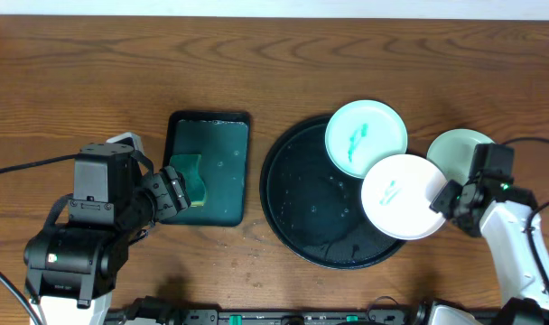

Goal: Clean dirty plates on tray and stack at the side
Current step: 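Move the right gripper back and grip the white plate rim on the tray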

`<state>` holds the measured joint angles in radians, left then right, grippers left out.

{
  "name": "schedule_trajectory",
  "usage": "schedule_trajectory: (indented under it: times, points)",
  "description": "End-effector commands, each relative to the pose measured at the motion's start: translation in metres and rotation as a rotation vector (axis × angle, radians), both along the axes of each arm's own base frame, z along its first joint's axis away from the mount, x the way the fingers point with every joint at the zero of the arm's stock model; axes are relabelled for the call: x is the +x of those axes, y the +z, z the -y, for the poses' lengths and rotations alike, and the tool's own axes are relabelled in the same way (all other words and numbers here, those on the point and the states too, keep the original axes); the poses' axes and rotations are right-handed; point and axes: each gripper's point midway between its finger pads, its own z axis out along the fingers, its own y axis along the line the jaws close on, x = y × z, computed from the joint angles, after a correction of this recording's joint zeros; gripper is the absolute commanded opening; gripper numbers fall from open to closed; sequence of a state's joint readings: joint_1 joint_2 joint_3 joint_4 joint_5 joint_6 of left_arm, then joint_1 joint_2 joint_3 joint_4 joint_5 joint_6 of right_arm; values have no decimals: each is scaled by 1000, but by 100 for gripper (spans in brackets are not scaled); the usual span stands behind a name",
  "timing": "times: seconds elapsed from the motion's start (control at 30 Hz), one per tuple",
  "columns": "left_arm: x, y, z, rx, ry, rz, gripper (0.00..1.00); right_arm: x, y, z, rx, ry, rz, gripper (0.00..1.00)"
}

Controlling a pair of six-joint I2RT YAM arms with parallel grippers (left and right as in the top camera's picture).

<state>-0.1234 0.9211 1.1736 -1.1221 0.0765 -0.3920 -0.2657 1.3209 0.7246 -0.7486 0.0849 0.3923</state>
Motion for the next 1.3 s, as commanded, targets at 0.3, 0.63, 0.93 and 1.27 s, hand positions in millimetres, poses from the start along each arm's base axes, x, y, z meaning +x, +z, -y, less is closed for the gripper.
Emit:
schedule_trajectory:
  times: [0.3, 0.63, 0.93, 1.27]
  points:
    - [0, 1, 0, -3, 3, 2, 80, 0, -9, -16, 77, 72, 54, 1]
    - [0, 1, 0, -3, 3, 2, 80, 12, 31, -69, 162, 319, 217, 1]
    - [0, 1, 0, -3, 3, 1, 80, 8, 26, -141, 253, 663, 199, 1]
    - [0, 1, 0, -3, 3, 1, 80, -3, -10, -203, 336, 777, 70, 1]
